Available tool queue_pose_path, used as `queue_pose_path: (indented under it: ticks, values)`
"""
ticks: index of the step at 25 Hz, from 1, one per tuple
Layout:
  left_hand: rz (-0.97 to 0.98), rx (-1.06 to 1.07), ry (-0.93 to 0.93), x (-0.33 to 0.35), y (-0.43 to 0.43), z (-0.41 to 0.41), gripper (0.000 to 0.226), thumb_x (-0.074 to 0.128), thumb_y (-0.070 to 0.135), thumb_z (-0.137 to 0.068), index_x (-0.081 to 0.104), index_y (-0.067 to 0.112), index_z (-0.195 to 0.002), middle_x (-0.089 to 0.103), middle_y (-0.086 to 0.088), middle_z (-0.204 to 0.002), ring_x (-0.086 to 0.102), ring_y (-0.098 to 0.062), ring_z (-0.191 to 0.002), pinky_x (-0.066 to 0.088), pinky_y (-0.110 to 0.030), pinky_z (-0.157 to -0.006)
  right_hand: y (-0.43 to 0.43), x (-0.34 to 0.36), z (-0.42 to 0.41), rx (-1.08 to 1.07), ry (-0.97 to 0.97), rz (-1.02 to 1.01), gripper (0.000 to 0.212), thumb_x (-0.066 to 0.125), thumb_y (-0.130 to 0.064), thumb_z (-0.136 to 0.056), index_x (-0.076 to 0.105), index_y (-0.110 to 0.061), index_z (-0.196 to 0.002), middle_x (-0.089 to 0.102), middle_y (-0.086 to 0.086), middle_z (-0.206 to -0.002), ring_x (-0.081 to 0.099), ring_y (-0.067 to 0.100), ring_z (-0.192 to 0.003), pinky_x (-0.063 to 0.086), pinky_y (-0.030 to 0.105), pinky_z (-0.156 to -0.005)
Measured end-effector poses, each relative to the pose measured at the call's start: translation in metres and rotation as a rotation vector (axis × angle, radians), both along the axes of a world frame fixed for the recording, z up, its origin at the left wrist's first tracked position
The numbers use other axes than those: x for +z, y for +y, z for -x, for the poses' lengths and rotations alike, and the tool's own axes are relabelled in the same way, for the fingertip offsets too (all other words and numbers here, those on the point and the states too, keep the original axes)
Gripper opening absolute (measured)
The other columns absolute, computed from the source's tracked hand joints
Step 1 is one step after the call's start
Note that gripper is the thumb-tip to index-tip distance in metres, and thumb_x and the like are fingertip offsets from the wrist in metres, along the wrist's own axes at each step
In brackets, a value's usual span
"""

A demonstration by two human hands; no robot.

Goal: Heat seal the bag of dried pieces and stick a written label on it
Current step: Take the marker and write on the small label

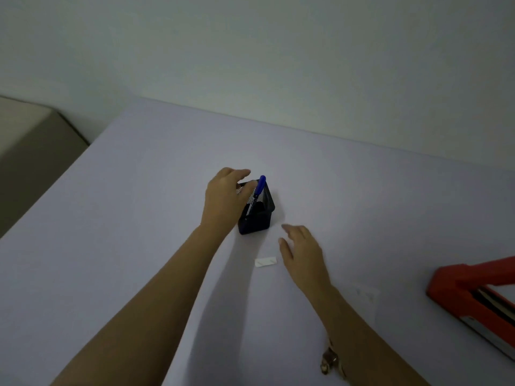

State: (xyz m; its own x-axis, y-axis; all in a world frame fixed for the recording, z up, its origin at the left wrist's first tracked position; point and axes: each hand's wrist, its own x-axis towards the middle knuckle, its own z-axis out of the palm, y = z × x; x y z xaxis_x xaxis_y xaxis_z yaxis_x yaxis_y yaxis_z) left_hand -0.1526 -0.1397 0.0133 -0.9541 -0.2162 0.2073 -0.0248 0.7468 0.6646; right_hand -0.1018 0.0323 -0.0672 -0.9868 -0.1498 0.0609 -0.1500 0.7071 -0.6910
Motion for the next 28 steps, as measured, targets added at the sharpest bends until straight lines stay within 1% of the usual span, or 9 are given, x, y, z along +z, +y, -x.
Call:
queue_pose_path:
  ticks: [2,4,9,13,16,19,21,24,28]
  values:
    - [0.027,-0.052,-0.138,-0.008,0.001,0.018,0.038,0.062,0.032,-0.086,0.062,0.011,-0.118,0.06,-0.011,-0.116,0.056,-0.025,-0.106,0.042,-0.03,-0.085,-0.004,0.012,0.013,-0.017,0.109,0.043,0.048,0.048,-0.03,-0.092,0.039,-0.009,-0.134,0.048,0.01,-0.136,0.044,0.019,-0.126,0.035,0.024,-0.1]
    - [0.05,-0.069,-0.176,-0.015,0.004,0.027,0.039,0.062,0.036,-0.085,0.063,0.014,-0.117,0.06,-0.012,-0.115,0.053,-0.026,-0.108,0.042,-0.033,-0.086,-0.008,0.021,0.024,0.11,0.192,-0.027,0.057,0.04,-0.04,-0.093,0.028,-0.011,-0.141,0.036,0.007,-0.147,0.028,0.013,-0.135,0.025,0.026,-0.108]
    - [-0.016,-0.034,-0.189,-0.022,0.011,0.031,0.026,0.063,0.028,-0.085,0.066,0.012,-0.104,0.062,-0.009,-0.106,0.056,-0.023,-0.095,0.044,-0.029,-0.076,-0.013,0.017,0.026,0.321,0.239,-0.205,0.065,0.017,-0.052,-0.093,0.031,-0.009,-0.139,0.039,0.01,-0.146,0.036,0.021,-0.134,0.032,0.041,-0.11]
    - [-0.263,0.035,-0.157,0.011,0.01,0.024,0.018,0.06,0.025,-0.088,0.059,0.01,-0.098,0.062,0.004,-0.088,0.053,-0.004,-0.066,0.041,-0.005,-0.055,-0.01,0.032,0.023,0.206,0.179,-0.018,0.056,0.034,-0.04,-0.094,0.024,-0.014,-0.142,0.031,0.006,-0.15,0.021,0.008,-0.136,0.021,0.028,-0.112]
    - [-0.385,0.045,-0.07,0.055,0.001,0.013,0.014,0.06,0.025,-0.088,0.057,0.015,-0.095,0.061,0.011,-0.077,0.057,0.001,-0.065,0.042,-0.003,-0.055,-0.016,0.069,0.027,0.081,0.069,0.191,0.046,0.036,-0.034,-0.096,0.032,-0.016,-0.139,0.04,0.003,-0.144,0.034,0.01,-0.131,0.03,0.029,-0.109]
    - [-0.547,-0.057,-0.067,0.093,-0.007,-0.004,0.018,0.058,0.026,-0.089,0.06,0.019,-0.105,0.067,0.006,-0.084,0.063,-0.002,-0.071,0.049,-0.014,-0.066,-0.026,0.119,0.027,0.148,-0.195,0.413,0.041,0.031,-0.039,-0.096,0.034,-0.026,-0.135,0.05,-0.006,-0.13,0.045,0.006,-0.118,0.034,0.022,-0.098]
    - [-0.662,-0.117,-0.132,0.103,-0.01,-0.017,0.019,0.056,0.024,-0.09,0.062,0.015,-0.106,0.067,0.001,-0.086,0.062,-0.003,-0.069,0.05,-0.018,-0.069,-0.03,0.142,0.021,0.225,-0.273,0.475,0.028,0.027,-0.038,-0.097,0.049,-0.033,-0.115,0.06,-0.008,-0.098,0.056,0.006,-0.089,0.042,0.022,-0.083]
    - [-0.89,-0.15,-0.249,0.103,-0.009,-0.042,0.015,0.056,0.021,-0.091,0.063,0.008,-0.094,0.064,-0.004,-0.084,0.056,-0.003,-0.061,0.044,-0.016,-0.061,-0.027,0.157,0.0,0.228,-0.353,0.49,0.033,0.027,-0.03,-0.099,0.053,-0.03,-0.079,0.045,-0.004,-0.067,0.041,0.01,-0.058,0.036,0.023,-0.059]
    - [-1.022,-0.102,-0.282,0.091,-0.003,-0.069,0.012,0.056,0.02,-0.091,0.062,0.011,-0.086,0.062,-0.007,-0.079,0.049,-0.01,-0.061,0.04,-0.019,-0.06,-0.018,0.158,-0.031,0.225,-0.576,0.562,0.035,0.027,-0.031,-0.1,0.06,-0.025,-0.09,0.046,-0.006,-0.063,0.039,0.004,-0.048,0.037,0.019,-0.055]
